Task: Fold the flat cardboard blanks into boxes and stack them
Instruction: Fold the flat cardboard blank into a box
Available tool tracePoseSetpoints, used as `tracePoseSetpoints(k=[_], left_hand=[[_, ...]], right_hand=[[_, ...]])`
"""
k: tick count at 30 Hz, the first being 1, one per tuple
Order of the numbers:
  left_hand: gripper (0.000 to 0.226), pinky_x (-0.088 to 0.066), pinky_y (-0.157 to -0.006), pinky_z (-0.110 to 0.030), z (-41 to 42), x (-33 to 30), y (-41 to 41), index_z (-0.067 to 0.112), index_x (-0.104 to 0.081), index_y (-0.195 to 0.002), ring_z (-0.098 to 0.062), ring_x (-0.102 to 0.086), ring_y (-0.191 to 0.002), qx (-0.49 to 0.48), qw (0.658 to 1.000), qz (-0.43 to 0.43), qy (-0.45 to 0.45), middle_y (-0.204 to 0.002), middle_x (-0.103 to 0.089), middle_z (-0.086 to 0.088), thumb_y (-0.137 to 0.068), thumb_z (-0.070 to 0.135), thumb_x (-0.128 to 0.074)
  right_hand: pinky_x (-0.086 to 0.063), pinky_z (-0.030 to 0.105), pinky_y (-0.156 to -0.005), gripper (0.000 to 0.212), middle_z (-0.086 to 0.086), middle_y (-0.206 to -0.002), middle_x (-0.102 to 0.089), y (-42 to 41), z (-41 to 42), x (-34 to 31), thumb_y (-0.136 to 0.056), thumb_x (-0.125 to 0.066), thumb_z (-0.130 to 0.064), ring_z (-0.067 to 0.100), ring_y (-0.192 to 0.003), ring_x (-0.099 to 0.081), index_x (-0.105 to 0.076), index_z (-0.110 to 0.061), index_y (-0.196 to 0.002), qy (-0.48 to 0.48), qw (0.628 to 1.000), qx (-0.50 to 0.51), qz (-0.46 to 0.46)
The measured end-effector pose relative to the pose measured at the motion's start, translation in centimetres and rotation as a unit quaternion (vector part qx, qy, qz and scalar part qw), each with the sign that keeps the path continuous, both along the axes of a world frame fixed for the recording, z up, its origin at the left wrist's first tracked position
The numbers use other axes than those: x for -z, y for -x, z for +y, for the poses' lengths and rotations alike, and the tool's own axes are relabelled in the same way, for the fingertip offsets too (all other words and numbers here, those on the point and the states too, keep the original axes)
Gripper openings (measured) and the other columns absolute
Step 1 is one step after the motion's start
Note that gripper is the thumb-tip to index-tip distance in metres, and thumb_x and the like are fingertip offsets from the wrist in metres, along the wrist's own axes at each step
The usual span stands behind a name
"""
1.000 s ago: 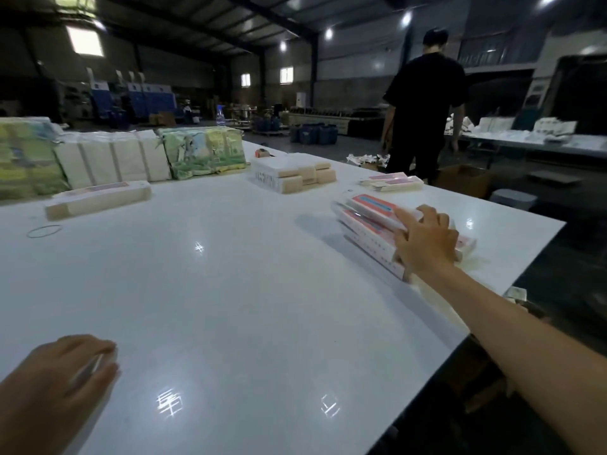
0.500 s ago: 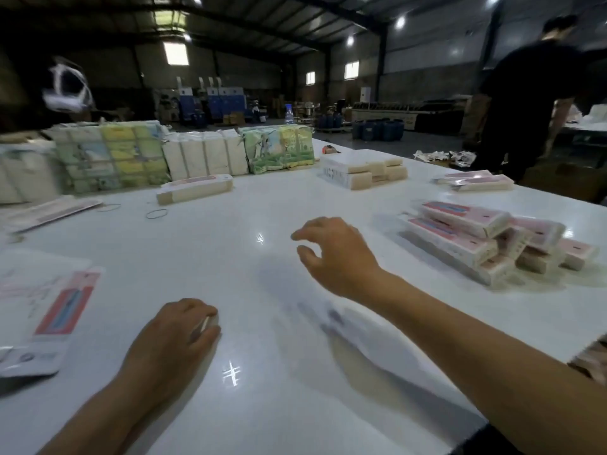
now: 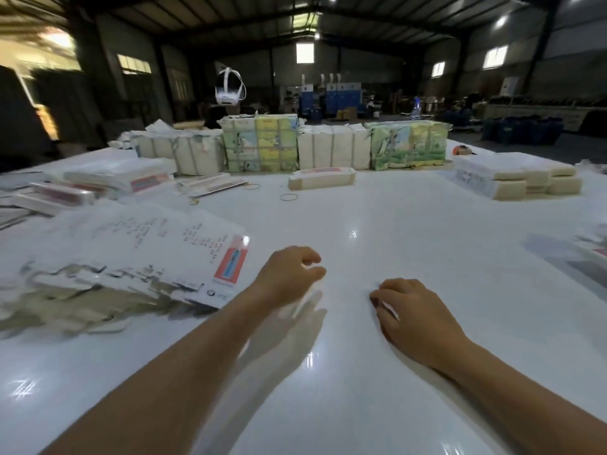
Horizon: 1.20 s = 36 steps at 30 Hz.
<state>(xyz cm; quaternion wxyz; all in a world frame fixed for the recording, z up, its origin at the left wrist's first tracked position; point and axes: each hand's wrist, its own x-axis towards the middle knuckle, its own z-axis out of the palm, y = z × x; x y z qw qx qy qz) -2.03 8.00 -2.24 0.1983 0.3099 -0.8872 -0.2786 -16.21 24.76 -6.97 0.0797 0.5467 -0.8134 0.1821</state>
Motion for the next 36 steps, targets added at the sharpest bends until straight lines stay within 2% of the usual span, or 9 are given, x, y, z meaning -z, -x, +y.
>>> tracePoseSetpoints(k=[2, 5, 8, 16, 22, 28, 30, 33, 36], left_hand=[[0.044, -0.042, -0.089, -0.030, -3.7, -1.8, -1.1, 0.017, -0.056, -0.123, -0.019, -0.051, -0.109, -0.099, 0.990, -0.081, 0.057, -0.128, -0.054, -0.004, -0.086, 0.041, -0.059], [0.085, -0.035, -0.086, -0.039, -7.8, -2.3, -3.7, 0.014, -0.042, -0.128, -0.029, -0.035, -0.123, -0.252, 0.923, -0.274, 0.098, -0.133, -0.038, -0.011, -0.070, 0.073, -0.058], [0.104, -0.027, -0.076, -0.041, -9.7, -1.1, -5.5, 0.013, -0.036, -0.130, -0.029, -0.030, -0.123, -0.299, 0.882, -0.349, 0.105, -0.130, -0.033, -0.012, -0.056, 0.082, -0.063], [0.091, -0.050, -0.087, -0.042, -12.6, -2.2, -6.3, 0.007, -0.039, -0.122, -0.031, -0.055, -0.104, -0.332, 0.909, -0.251, -0.016, -0.114, -0.053, -0.015, -0.054, 0.046, -0.087], [0.050, -0.050, -0.082, -0.041, -11.8, -2.6, -6.5, 0.013, -0.045, -0.113, -0.026, -0.055, -0.099, -0.381, 0.895, -0.207, 0.103, -0.101, -0.054, -0.011, -0.077, 0.032, -0.073], [0.007, -0.050, -0.063, -0.028, -7.6, -4.9, -4.1, 0.022, -0.057, -0.087, -0.011, -0.058, -0.076, -0.170, 0.985, -0.026, 0.016, -0.092, -0.061, 0.002, -0.088, 0.017, -0.062], [0.008, -0.049, -0.058, -0.023, -4.2, -5.0, -2.9, 0.022, -0.062, -0.085, -0.009, -0.063, -0.074, -0.060, 0.996, 0.013, -0.071, -0.087, -0.065, 0.007, -0.087, 0.014, -0.064], [0.009, -0.052, -0.052, -0.018, 0.1, -4.1, -1.5, 0.022, -0.064, -0.089, -0.009, -0.069, -0.068, 0.047, 0.988, 0.004, -0.150, -0.081, -0.069, 0.012, -0.089, 0.014, -0.062], [0.005, -0.056, -0.059, -0.020, 2.9, -2.3, -0.7, 0.025, -0.061, -0.094, -0.012, -0.069, -0.072, 0.071, 0.991, -0.016, -0.111, -0.096, -0.068, 0.008, -0.091, 0.021, -0.059]], right_hand=[[-0.036, 0.027, -0.097, 0.031, -0.008, -0.130, -0.055, 0.1, 0.0, 0.0, -0.096, -0.046, -0.027, 0.017, -0.121, -0.046, -0.063, -0.027, -0.121, 0.009, 1.000, -0.001, -0.005], [-0.035, 0.025, -0.096, 0.030, -0.010, -0.129, -0.055, 0.2, -0.1, 0.0, -0.095, -0.046, -0.027, 0.015, -0.120, -0.045, -0.064, -0.027, -0.120, 0.008, 1.000, -0.003, -0.006], [-0.034, 0.022, -0.092, 0.029, -0.012, -0.128, -0.055, 0.3, -0.3, -0.1, -0.095, -0.047, -0.026, 0.013, -0.119, -0.045, -0.064, -0.028, -0.118, 0.007, 1.000, -0.002, -0.011], [-0.031, 0.020, -0.093, 0.029, -0.011, -0.129, -0.055, 0.2, 0.0, -0.1, -0.095, -0.050, -0.025, 0.012, -0.122, -0.044, -0.064, -0.026, -0.120, 0.008, 1.000, -0.003, -0.027], [-0.031, 0.021, -0.088, 0.029, -0.011, -0.126, -0.055, 0.1, -0.1, -0.1, -0.094, -0.050, -0.026, 0.012, -0.118, -0.045, -0.064, -0.028, -0.119, 0.009, 1.000, 0.002, -0.019], [-0.032, 0.017, -0.089, 0.037, -0.008, -0.132, -0.051, 0.2, -0.3, -0.3, -0.096, -0.048, -0.028, 0.012, -0.116, -0.047, -0.053, -0.026, -0.133, 0.046, 0.996, 0.004, -0.080], [-0.037, 0.008, -0.076, 0.042, -0.011, -0.122, -0.053, 0.2, -0.2, -1.0, -0.097, -0.050, -0.029, 0.006, -0.101, -0.055, -0.044, -0.027, -0.138, 0.165, 0.958, 0.033, -0.233], [-0.050, 0.019, -0.051, 0.020, -0.004, -0.092, -0.071, 0.4, 0.5, -2.7, -0.097, -0.049, -0.037, 0.011, -0.070, -0.066, -0.054, -0.032, -0.116, 0.283, 0.792, 0.069, -0.536], [-0.048, 0.024, -0.043, 0.016, 0.008, -0.075, -0.074, 0.4, 1.3, -3.1, -0.097, -0.052, -0.026, 0.022, -0.068, -0.072, -0.058, -0.014, -0.088, 0.274, 0.734, 0.081, -0.616]])
